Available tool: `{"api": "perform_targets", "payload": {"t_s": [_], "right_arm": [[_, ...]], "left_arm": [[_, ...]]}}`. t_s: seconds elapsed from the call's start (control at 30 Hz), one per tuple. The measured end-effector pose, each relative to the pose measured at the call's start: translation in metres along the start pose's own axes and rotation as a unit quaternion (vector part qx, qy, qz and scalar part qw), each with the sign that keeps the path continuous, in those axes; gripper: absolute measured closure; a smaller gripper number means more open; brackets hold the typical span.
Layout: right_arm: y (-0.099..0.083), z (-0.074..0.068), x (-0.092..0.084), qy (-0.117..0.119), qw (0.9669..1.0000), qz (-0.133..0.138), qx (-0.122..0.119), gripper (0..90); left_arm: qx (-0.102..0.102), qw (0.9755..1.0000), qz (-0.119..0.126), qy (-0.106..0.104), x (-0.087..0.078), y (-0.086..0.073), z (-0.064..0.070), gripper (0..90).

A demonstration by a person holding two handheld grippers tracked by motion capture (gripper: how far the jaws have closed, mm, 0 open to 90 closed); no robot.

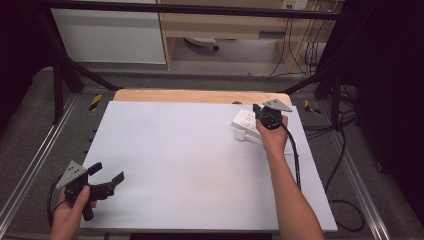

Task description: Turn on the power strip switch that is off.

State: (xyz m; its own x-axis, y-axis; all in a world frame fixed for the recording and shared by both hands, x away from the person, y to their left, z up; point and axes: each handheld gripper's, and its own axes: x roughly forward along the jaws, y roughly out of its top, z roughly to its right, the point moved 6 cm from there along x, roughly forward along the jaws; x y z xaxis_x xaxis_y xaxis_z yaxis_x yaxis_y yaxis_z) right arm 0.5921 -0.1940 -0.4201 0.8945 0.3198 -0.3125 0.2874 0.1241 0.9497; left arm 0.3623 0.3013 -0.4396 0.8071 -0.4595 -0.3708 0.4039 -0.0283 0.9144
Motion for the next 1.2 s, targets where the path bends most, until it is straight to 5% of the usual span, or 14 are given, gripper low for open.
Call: {"api": "perform_targets", "payload": {"t_s": [1.2], "right_arm": [[-0.022, -0.006, 0.021, 0.009, 0.9999, -0.005, 0.011, 90.0]], "left_arm": [[-0.006, 0.9999, -0.006, 0.012, 0.002, -0.003, -0.005, 5.4]]}}
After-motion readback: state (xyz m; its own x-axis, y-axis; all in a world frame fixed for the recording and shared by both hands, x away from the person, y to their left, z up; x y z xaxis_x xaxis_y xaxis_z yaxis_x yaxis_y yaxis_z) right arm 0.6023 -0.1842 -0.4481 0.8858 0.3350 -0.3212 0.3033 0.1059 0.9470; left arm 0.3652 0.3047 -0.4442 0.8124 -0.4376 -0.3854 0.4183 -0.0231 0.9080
